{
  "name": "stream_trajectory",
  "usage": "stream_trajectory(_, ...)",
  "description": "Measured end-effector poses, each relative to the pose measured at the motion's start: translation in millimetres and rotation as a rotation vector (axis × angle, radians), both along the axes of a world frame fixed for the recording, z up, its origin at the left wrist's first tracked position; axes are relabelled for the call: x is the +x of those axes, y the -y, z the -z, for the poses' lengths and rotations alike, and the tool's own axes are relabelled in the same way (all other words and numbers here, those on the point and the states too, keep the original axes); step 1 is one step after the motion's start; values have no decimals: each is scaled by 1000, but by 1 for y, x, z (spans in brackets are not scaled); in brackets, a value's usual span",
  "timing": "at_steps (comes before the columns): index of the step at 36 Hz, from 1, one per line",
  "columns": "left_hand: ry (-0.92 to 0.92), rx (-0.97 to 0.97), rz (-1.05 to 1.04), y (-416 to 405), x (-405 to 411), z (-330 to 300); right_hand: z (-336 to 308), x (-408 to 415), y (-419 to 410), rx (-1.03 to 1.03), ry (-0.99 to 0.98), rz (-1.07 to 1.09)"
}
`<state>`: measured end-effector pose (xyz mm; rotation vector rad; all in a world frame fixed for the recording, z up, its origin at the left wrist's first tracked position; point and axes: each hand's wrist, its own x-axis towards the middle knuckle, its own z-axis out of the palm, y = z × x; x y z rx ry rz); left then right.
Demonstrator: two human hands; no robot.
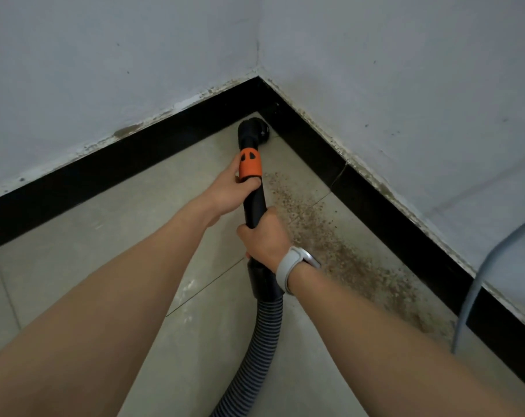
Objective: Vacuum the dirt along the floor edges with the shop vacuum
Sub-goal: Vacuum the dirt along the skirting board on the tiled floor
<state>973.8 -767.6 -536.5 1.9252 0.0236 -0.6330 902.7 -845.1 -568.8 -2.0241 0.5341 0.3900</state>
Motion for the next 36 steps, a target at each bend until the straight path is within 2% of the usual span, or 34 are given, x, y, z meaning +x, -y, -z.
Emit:
stream_trajectory(5,-32,-77,-59,-7,-35,7,-4,-41,-11,71,-9,-4)
stream_trajectory(11,-52,-38,14,-18,-77,4,-8,-89,-27,132,-26,15)
stream_trajectory(20,-75,-19,-85,-48,-110,-4,-16,-125,-49,202,-57,-81)
stream_trajectory(30,-12,34,-162,-49,-99,-2,-23,-108,-57,358,-93,-12)
stream_trajectory(36,7,90,26,-36,-89,-5,-17,-109,-51,472,-51,106)
